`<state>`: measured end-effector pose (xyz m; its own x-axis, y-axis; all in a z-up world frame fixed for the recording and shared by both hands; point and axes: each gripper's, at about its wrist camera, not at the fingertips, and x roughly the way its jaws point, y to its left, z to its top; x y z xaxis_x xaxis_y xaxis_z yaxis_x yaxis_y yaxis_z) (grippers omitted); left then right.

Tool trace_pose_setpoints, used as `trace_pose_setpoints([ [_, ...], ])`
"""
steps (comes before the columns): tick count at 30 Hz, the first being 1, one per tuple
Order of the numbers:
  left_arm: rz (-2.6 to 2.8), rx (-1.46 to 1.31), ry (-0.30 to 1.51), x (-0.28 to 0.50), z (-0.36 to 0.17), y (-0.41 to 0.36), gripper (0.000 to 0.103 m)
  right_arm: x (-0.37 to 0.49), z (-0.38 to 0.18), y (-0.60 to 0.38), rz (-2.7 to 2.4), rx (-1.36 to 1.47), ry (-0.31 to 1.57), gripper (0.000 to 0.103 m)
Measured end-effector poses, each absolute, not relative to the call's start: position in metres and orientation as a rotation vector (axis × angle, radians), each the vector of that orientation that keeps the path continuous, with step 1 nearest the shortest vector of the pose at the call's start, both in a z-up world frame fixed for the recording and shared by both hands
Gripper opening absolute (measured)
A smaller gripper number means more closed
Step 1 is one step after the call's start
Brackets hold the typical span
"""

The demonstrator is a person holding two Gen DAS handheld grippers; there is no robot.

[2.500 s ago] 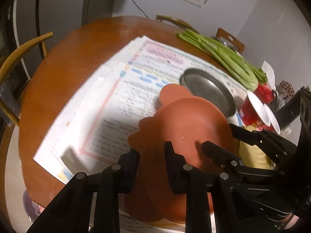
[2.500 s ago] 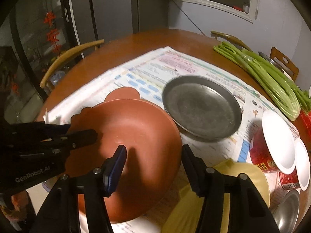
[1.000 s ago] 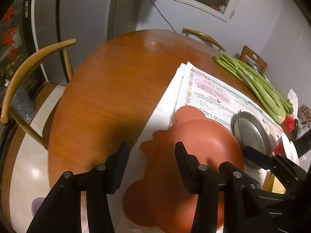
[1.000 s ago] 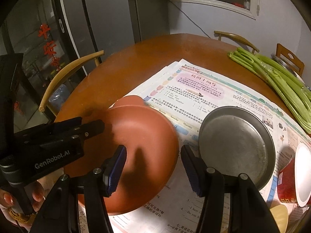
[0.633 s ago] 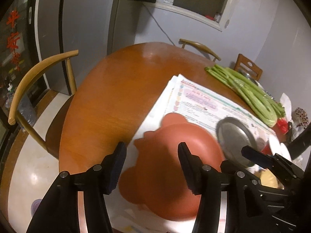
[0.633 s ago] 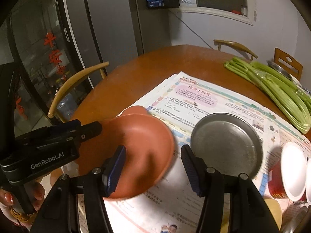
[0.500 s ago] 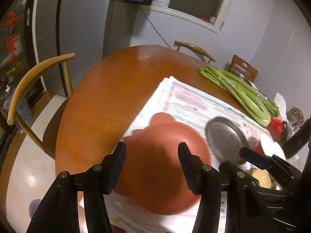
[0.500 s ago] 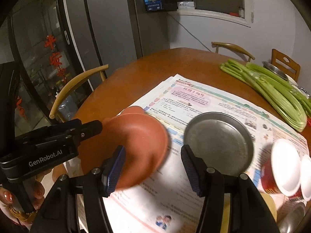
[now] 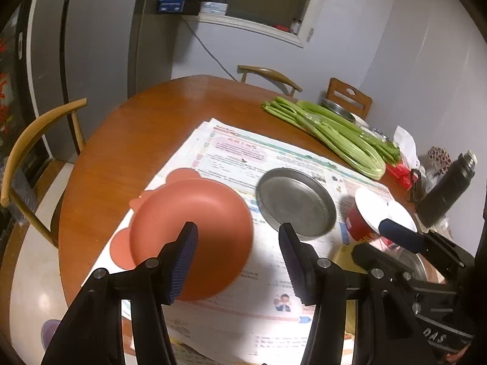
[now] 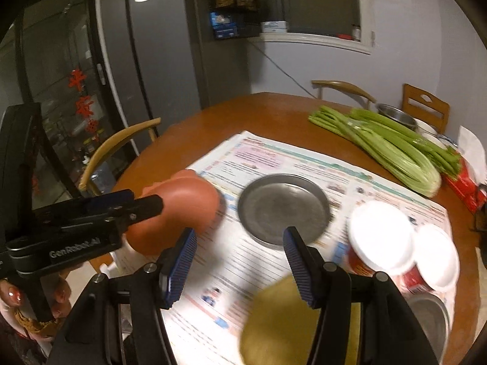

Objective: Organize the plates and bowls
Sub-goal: 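Lower the terracotta plate onto the newspaper and open the left tool, then move the left tool to the yellow shell plate and grasp its rim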

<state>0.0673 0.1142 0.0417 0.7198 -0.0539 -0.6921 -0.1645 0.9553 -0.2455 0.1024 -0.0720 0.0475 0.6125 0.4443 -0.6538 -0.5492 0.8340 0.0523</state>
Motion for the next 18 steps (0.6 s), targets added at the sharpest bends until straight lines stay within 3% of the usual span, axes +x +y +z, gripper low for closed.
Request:
trace_pose_setpoints([
  [18,-0.002,-0.261,0.823,0.063,0.042,0.055,0.057,0.100,0.051,-0.166,0.475,-0.043,0.693,0.059],
])
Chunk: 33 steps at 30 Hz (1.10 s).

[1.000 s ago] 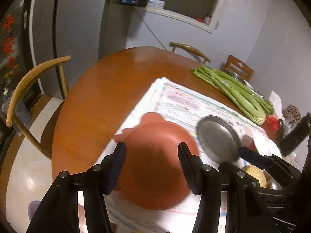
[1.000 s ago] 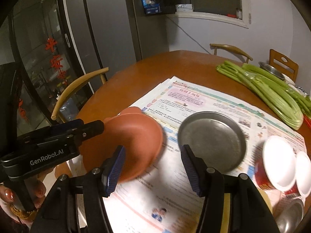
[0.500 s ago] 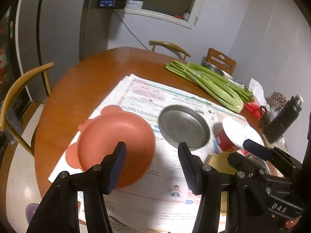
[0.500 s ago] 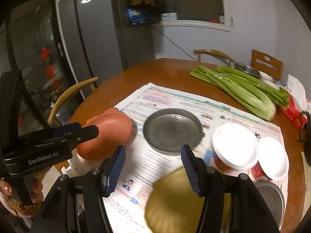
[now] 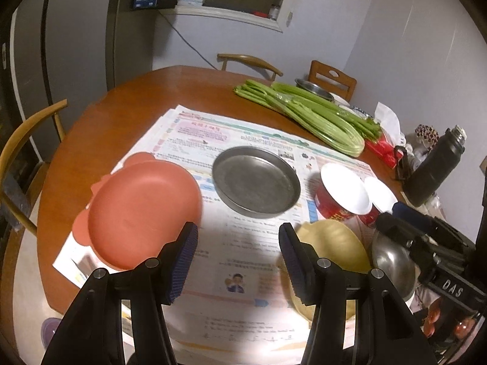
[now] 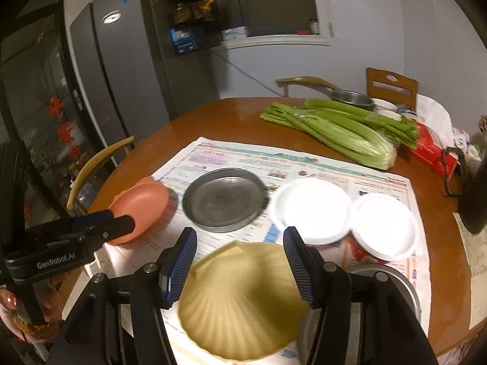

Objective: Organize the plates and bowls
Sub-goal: 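Move the left tool to the yellow shell plate and grasp its rim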

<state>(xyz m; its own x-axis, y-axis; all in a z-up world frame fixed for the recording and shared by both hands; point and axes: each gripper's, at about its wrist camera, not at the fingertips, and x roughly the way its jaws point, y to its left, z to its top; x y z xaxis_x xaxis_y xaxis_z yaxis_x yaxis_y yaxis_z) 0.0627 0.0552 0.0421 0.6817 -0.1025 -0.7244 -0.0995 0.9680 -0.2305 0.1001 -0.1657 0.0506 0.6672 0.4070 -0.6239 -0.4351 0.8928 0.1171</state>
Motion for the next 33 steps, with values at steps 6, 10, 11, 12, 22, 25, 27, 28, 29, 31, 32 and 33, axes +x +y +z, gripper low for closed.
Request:
trace_pose_setpoints([
  [6,-0.031,-0.230,0.867,0.066,0.031,0.032,0.057,0.103,0.048,-0.186,0.430,-0.038,0.695,0.059],
  [10,-0.046,-0.221,0.901,0.070,0.020,0.021,0.057,0.105,0.043,-0.192,0.420,-0.057,0.708,0.059],
  [11,-0.051,-0.221,0.911,0.071,0.017,0.019,0.057,0.105,0.039,-0.194,0.419,-0.065,0.712,0.059],
  [12,-0.052,-0.220,0.920,0.072,0.013,0.017,0.057,0.107,0.037,-0.194,0.417,-0.070,0.719,0.059],
  [22,-0.071,-0.209,0.996,0.081,-0.017,0.003,0.057,0.123,0.005,-0.183,0.423,-0.150,0.813,0.059],
  [25,-0.076,-0.188,1.013,0.083,-0.023,-0.003,0.057,0.130,-0.003,-0.177,0.419,-0.184,0.834,0.059],
  [27,-0.081,-0.189,1.020,0.085,-0.027,-0.005,0.057,0.134,-0.007,-0.173,0.416,-0.212,0.840,0.059],
  [28,-0.077,-0.189,1.025,0.086,-0.028,-0.006,0.057,0.136,-0.009,-0.171,0.417,-0.227,0.845,0.059],
  [29,-0.074,-0.188,1.028,0.086,-0.030,-0.006,0.057,0.139,-0.012,-0.168,0.414,-0.246,0.860,0.059],
  [31,-0.075,-0.187,1.035,0.088,-0.033,-0.007,0.057,0.145,-0.017,-0.164,0.410,-0.265,0.879,0.059],
  [32,-0.074,-0.185,1.037,0.090,-0.035,-0.008,0.057,0.148,-0.020,-0.162,0.412,-0.279,0.891,0.059],
  [33,-0.073,-0.182,1.040,0.091,-0.036,-0.009,0.057,0.150,-0.021,-0.160,0.413,-0.288,0.900,0.059],
])
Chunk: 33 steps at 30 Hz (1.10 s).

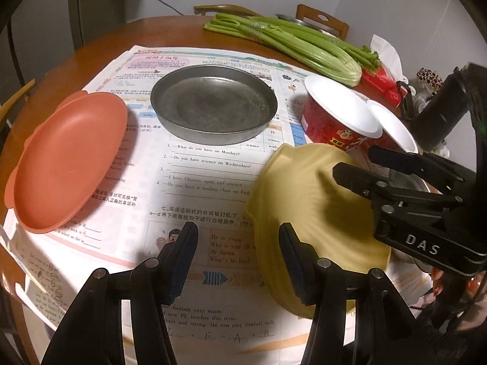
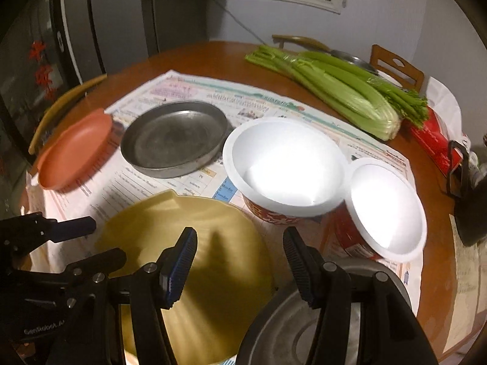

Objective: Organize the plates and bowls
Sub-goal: 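Move the left tool to the yellow shell plate and grasp its rim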

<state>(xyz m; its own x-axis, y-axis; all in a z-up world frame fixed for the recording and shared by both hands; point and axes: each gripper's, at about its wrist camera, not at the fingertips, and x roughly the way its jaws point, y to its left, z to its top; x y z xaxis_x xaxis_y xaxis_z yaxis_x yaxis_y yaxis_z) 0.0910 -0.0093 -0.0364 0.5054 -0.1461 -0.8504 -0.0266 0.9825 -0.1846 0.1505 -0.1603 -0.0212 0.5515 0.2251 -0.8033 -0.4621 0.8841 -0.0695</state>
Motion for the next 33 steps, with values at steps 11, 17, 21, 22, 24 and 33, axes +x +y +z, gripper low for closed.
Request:
trace_pose_setpoints([
  [11,-0.055,-0.135,1.012,0.095,-0.040,-0.010,0.035,0.153,-0.033,-0.140,0.446,-0.354,0.953,0.059],
  [17,-0.034,-0.157,1.009,0.093,-0.039,0.005,0.031,0.154,-0.030,-0.129,0.481,-0.292,0.966,0.059],
  [21,0.008,-0.173,1.001,0.092,-0.039,0.022,0.031,0.152,-0.029,-0.122,0.534,-0.240,0.973,0.059],
  [22,0.015,-0.178,1.000,0.092,-0.039,0.026,0.031,0.151,-0.029,-0.119,0.544,-0.232,0.973,0.059],
  [24,0.021,-0.189,1.001,0.092,-0.039,0.034,0.031,0.150,-0.029,-0.113,0.560,-0.228,0.970,0.059],
  [33,0.004,-0.210,0.982,0.080,-0.032,0.049,0.031,0.141,-0.036,-0.110,0.532,-0.236,0.977,0.059],
])
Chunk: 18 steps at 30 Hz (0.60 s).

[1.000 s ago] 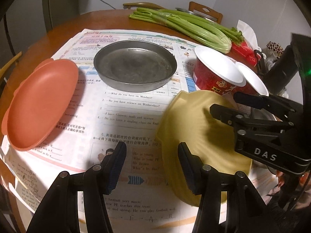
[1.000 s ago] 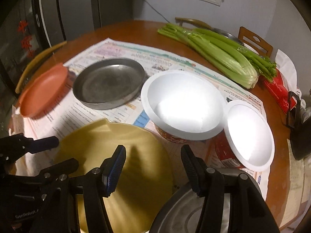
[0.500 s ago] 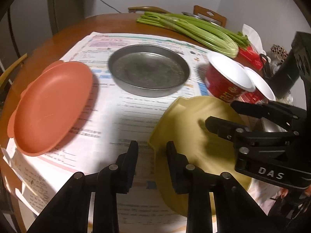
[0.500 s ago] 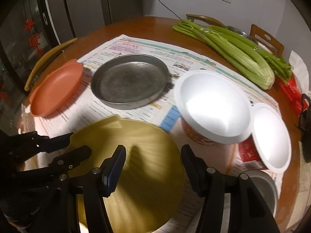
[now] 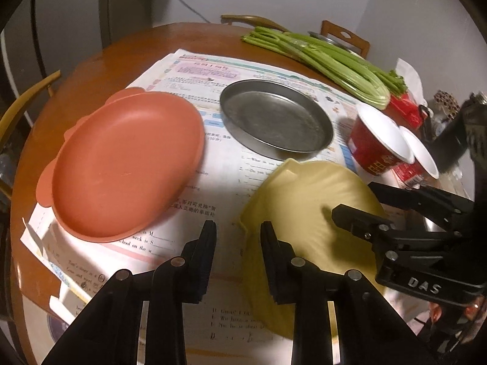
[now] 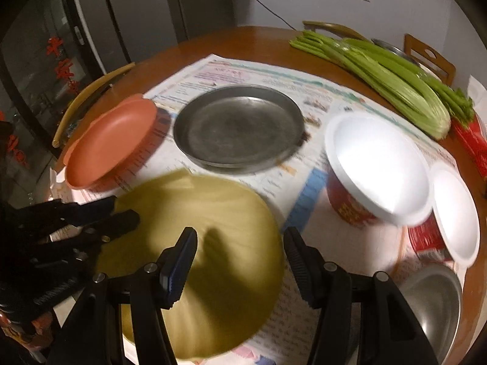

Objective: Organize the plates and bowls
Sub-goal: 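Move the left tool to the yellow shell plate and grasp its rim, then lift the yellow shell plate with the left tool toward the terracotta plate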

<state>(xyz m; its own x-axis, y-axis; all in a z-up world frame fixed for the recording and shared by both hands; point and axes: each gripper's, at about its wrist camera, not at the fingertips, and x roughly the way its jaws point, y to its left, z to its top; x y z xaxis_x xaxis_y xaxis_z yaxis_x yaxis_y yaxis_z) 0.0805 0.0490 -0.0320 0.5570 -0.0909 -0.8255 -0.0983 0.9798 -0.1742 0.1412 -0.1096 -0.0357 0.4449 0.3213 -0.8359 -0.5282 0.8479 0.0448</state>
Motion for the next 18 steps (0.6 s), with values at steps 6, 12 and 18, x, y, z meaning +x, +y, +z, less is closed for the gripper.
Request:
trace_pose_setpoints([
  [6,-0.030,-0.201,0.977,0.074,-0.029,0.041,0.031,0.126,-0.039,-0.119,0.516,-0.251,0.975,0.059],
  [12,-0.028,-0.188,0.990,0.074,-0.034,0.032,0.031,0.107,-0.046,-0.110,0.531,-0.312,0.966,0.059],
  [18,-0.026,-0.187,0.987,0.073,-0.034,0.032,0.031,0.100,-0.047,-0.111,0.522,-0.298,0.944,0.060],
])
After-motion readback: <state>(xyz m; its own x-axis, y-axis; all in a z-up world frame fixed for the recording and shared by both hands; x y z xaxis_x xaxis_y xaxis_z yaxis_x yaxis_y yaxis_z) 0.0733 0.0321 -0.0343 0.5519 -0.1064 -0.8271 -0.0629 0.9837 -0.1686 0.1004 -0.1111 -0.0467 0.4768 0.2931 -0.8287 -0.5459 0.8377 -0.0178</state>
